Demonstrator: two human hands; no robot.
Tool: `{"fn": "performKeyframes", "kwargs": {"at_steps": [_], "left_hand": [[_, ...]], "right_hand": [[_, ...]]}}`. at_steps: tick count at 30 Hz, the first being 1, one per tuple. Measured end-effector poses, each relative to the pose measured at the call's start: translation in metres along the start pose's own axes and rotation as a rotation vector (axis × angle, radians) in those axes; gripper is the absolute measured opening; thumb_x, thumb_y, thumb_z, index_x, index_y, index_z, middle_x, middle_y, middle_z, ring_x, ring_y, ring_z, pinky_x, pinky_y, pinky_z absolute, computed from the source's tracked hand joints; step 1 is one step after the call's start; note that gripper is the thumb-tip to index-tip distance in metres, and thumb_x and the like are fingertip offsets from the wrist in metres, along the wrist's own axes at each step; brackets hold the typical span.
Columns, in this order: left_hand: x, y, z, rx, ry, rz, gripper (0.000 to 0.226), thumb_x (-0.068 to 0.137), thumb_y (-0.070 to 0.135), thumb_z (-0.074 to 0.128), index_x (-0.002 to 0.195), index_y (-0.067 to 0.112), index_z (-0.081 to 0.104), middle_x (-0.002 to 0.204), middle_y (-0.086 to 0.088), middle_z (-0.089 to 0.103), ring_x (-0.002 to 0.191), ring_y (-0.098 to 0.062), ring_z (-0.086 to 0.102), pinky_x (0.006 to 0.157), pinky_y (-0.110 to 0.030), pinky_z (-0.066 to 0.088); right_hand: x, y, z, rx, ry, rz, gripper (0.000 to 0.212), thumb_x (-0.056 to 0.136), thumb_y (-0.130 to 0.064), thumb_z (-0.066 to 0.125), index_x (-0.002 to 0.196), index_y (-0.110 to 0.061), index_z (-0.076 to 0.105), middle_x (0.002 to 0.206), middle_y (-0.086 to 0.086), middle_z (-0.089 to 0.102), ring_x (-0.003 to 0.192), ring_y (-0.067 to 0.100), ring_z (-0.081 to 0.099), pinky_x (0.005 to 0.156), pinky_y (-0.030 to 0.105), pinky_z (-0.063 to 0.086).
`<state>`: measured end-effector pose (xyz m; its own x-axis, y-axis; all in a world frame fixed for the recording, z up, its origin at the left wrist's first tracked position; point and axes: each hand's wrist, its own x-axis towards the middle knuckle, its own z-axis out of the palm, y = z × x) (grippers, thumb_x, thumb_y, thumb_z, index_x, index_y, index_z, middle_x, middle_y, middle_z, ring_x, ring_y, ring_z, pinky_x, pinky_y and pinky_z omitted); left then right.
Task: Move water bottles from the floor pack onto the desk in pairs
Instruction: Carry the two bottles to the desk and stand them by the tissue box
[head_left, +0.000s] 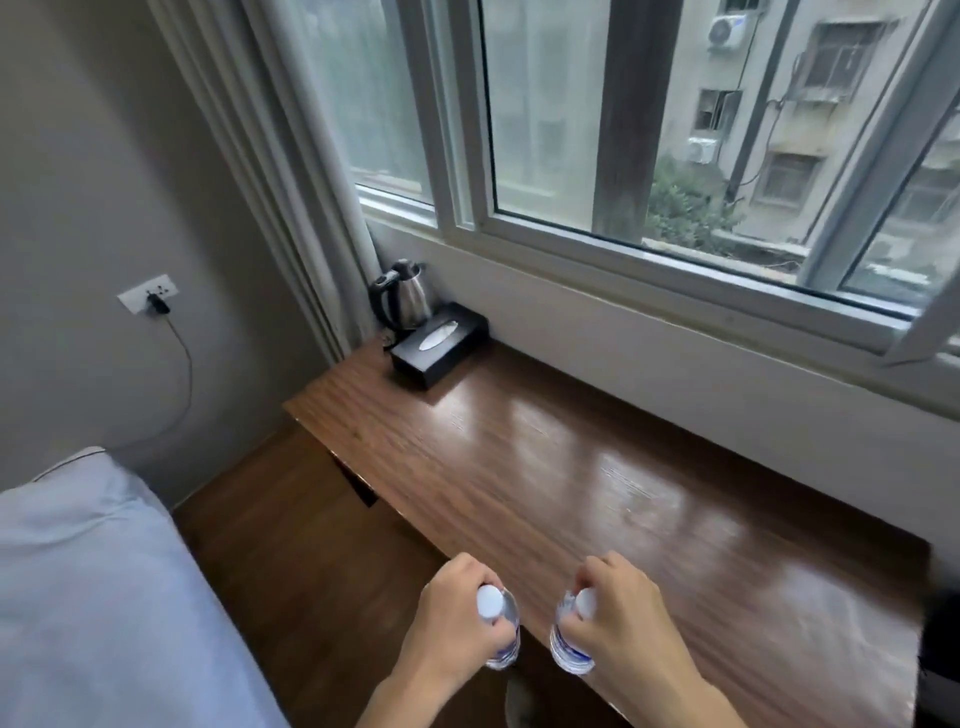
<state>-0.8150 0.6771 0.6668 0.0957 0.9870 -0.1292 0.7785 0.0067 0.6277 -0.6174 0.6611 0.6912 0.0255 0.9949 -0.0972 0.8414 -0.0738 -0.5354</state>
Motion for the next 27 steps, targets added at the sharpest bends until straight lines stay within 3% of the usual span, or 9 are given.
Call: {"fn": "performKeyframes", "kwargs": {"at_steps": [8, 11, 15, 21, 25, 27], "left_hand": [[0.107, -0.042, -0.056, 0.091, 0.040, -0.060, 0.026, 0.061, 0.031, 0.072, 0.085, 0.026, 0.064, 0.090, 0.016, 0.056, 0.082, -0.006, 0.059, 0.067, -0.011, 0.048], [0.150, -0.052, -0.074, 0.124, 0.029, -0.062, 0.026, 0.061, 0.028, 0.072, 0.085, 0.023, 0.065, 0.091, 0.014, 0.056, 0.083, -0.006, 0.057, 0.068, -0.010, 0.043], [0.201, -0.066, -0.094, 0.154, -0.009, -0.054, 0.025, 0.063, 0.025, 0.075, 0.084, 0.022, 0.062, 0.092, 0.012, 0.055, 0.086, -0.007, 0.057, 0.073, -0.021, 0.053], [0.270, -0.090, -0.118, 0.201, -0.074, -0.022, 0.025, 0.067, 0.027, 0.077, 0.087, 0.022, 0.062, 0.094, 0.012, 0.053, 0.090, -0.007, 0.056, 0.075, -0.024, 0.054], [0.308, -0.112, -0.133, 0.204, -0.134, 0.032, 0.021, 0.065, 0.023, 0.073, 0.083, 0.021, 0.062, 0.093, 0.011, 0.054, 0.087, -0.008, 0.054, 0.067, -0.017, 0.040], [0.323, -0.121, -0.138, 0.183, -0.172, 0.062, 0.021, 0.064, 0.023, 0.072, 0.082, 0.022, 0.062, 0.093, 0.011, 0.055, 0.086, -0.009, 0.054, 0.068, -0.018, 0.041]], "right_hand": [[0.121, -0.063, 0.032, 0.035, -0.068, -0.057, 0.020, 0.077, -0.031, 0.054, 0.072, -0.012, 0.051, 0.081, 0.000, 0.049, 0.071, 0.025, 0.056, 0.065, 0.039, 0.050], [0.159, -0.085, 0.041, 0.045, -0.117, -0.078, 0.025, 0.080, -0.036, 0.060, 0.077, -0.012, 0.053, 0.084, 0.000, 0.048, 0.071, 0.021, 0.055, 0.063, 0.033, 0.048], [0.202, -0.110, 0.058, 0.041, -0.159, -0.084, 0.027, 0.081, -0.039, 0.061, 0.078, -0.014, 0.048, 0.086, -0.001, 0.044, 0.071, 0.019, 0.046, 0.063, 0.029, 0.041], [0.256, -0.142, 0.087, 0.061, -0.155, 0.021, 0.038, 0.078, -0.049, 0.064, 0.074, -0.017, 0.042, 0.084, -0.002, 0.041, 0.068, 0.021, 0.042, 0.060, 0.028, 0.032], [0.281, -0.162, 0.104, 0.083, -0.119, 0.106, 0.029, 0.080, -0.039, 0.063, 0.077, -0.016, 0.047, 0.087, -0.001, 0.045, 0.070, 0.019, 0.045, 0.061, 0.028, 0.036], [0.291, -0.170, 0.112, 0.094, -0.099, 0.146, 0.027, 0.079, -0.037, 0.062, 0.081, -0.012, 0.053, 0.090, 0.000, 0.049, 0.074, 0.021, 0.050, 0.064, 0.030, 0.041]]}}
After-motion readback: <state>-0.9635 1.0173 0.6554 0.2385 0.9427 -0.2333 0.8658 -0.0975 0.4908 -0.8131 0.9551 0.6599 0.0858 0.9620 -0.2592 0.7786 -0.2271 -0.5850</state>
